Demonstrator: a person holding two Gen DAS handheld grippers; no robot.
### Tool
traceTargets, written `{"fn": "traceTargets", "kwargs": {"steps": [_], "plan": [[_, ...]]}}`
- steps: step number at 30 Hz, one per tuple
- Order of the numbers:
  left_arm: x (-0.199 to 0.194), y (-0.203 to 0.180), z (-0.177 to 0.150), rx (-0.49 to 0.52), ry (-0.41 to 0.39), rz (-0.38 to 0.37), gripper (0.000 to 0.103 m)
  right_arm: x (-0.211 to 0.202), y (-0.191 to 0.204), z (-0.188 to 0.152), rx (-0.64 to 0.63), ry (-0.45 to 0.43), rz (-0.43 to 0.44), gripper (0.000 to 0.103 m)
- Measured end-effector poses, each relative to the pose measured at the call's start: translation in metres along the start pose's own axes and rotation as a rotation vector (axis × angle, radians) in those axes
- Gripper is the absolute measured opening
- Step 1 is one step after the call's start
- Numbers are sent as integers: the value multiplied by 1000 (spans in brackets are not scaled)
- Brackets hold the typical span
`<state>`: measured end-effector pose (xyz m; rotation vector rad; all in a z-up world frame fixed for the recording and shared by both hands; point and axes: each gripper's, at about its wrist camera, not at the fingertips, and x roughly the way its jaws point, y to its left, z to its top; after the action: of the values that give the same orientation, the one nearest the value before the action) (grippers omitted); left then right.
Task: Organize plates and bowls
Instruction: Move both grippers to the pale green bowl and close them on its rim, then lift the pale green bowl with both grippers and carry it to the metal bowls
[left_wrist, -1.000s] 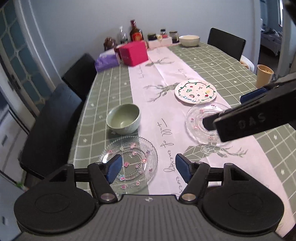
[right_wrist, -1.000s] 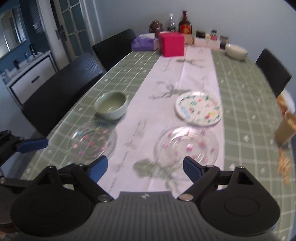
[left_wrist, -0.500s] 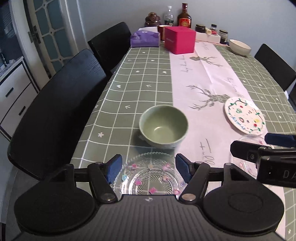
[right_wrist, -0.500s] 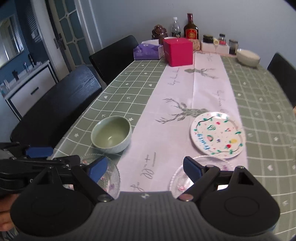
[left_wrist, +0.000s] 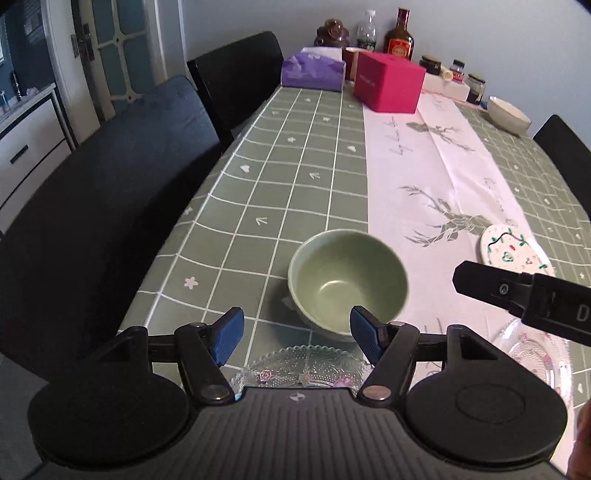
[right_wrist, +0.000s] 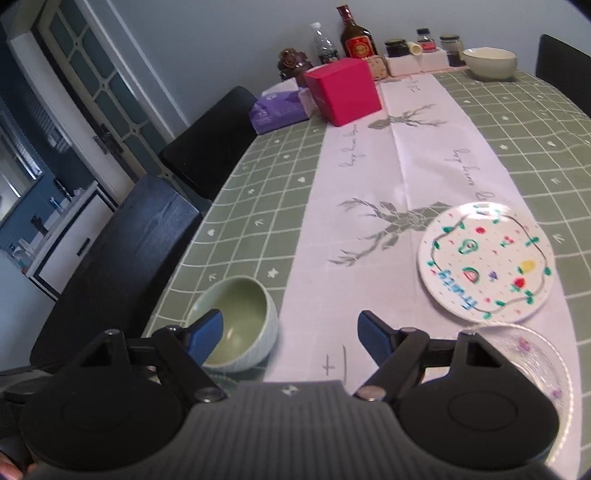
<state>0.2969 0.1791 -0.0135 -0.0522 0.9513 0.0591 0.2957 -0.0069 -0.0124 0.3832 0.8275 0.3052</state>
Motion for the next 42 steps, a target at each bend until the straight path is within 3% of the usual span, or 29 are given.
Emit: {"fn": "traceTargets", "kwargs": {"steps": [3, 11, 16, 20, 24, 27, 28, 29, 31, 42], "plan": [[19, 1, 2, -32, 30, 36, 76, 12, 4, 1, -24, 11, -14, 79], [45, 24, 8, -149, 93, 25, 76, 44, 6, -1, -7, 50, -24, 79], [47, 23, 7, -132, 78, 20, 70, 57, 12, -2, -23, 71, -23, 78], [47, 26, 9, -192, 91, -1, 58, 66, 12, -4, 9, 90, -20, 70], [46, 24, 7, -209, 75, -33, 31, 72, 12, -7, 19, 108, -20, 59], [45, 17, 7, -181, 73, -33, 15, 74, 12, -9, 39, 125, -12, 43], [44, 14, 6, -168, 74, -37, 12, 74, 13, -9, 43, 126, 3, 31], [44, 12, 6, -159, 78, -23, 12, 73, 14, -9, 41, 121, 16, 17], [43, 8, 6, -142, 87, 7, 12, 70, 19, -8, 14, 115, 17, 12], [30, 0, 4, -110, 63, -9, 12, 51, 23, -6, -30, 104, -9, 12]]}}
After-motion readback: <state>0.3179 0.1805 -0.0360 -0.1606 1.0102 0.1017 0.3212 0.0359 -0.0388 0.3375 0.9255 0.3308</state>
